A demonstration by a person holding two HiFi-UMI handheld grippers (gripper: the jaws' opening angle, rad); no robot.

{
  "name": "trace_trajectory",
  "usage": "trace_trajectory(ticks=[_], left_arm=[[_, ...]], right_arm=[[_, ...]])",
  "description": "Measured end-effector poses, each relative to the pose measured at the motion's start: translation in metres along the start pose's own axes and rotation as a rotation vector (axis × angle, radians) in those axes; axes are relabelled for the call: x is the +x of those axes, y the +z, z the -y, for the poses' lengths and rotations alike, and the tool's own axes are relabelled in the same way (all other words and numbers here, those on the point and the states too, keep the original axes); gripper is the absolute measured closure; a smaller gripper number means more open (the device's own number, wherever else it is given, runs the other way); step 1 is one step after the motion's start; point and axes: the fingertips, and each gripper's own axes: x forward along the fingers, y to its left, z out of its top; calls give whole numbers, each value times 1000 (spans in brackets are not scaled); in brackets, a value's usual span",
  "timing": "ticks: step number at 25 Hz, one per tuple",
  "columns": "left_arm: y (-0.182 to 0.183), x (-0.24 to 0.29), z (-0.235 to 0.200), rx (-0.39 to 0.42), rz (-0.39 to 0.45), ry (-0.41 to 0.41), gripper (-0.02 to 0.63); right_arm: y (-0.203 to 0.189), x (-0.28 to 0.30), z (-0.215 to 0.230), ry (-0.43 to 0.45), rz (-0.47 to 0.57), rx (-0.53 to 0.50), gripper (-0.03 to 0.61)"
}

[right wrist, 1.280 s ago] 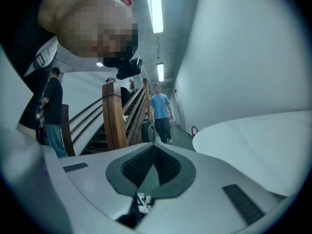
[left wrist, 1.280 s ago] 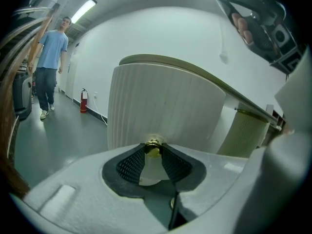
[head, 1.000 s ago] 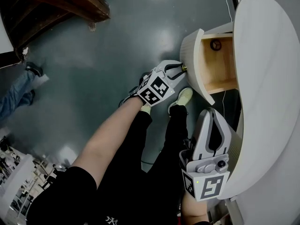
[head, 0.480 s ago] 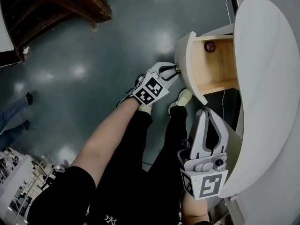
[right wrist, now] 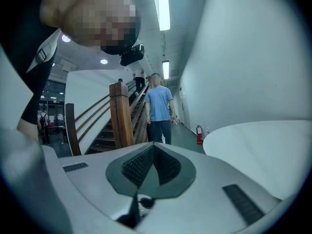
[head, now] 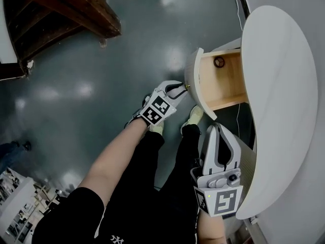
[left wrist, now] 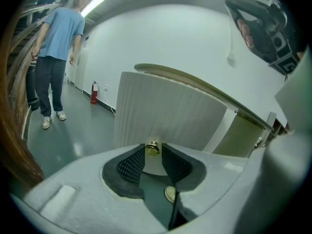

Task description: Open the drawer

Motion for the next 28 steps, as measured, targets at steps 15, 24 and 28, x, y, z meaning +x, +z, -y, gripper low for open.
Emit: trace_trajectory(ticks=[15, 24, 28], left_arm=[[169, -123, 88, -4, 163, 23, 559], [289, -189, 142, -7, 288, 49, 603], [340, -211, 166, -12, 335, 52, 604]], right_arm=[[94, -36, 5, 24, 65, 3, 563], [163, -57, 5, 57, 96, -23, 563], [199, -65, 10, 62, 125, -35, 563]])
